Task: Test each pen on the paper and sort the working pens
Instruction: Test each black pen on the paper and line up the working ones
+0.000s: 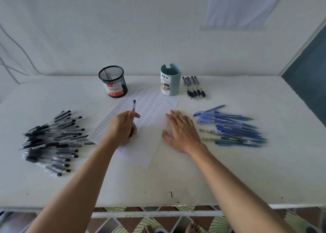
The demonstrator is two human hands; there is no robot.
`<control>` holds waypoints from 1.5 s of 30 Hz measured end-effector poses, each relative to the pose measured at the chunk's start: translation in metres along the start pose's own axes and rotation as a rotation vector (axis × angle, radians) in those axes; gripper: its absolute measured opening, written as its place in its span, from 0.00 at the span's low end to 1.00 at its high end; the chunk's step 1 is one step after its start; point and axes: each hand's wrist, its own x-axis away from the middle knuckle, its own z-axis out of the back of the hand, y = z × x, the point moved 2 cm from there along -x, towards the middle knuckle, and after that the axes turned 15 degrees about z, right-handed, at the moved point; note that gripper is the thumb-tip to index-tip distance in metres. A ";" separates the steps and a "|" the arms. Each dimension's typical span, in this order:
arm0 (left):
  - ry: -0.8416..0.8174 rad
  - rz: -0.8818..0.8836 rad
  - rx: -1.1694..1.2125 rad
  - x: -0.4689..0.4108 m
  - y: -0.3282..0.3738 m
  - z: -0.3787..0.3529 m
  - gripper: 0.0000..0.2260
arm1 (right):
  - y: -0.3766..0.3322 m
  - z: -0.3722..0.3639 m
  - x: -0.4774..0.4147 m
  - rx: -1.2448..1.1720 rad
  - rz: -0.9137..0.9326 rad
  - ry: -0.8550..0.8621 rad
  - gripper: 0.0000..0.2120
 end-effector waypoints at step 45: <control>0.264 -0.198 -0.802 -0.068 0.018 -0.053 0.25 | 0.124 0.081 -0.043 -0.356 -0.552 0.713 0.17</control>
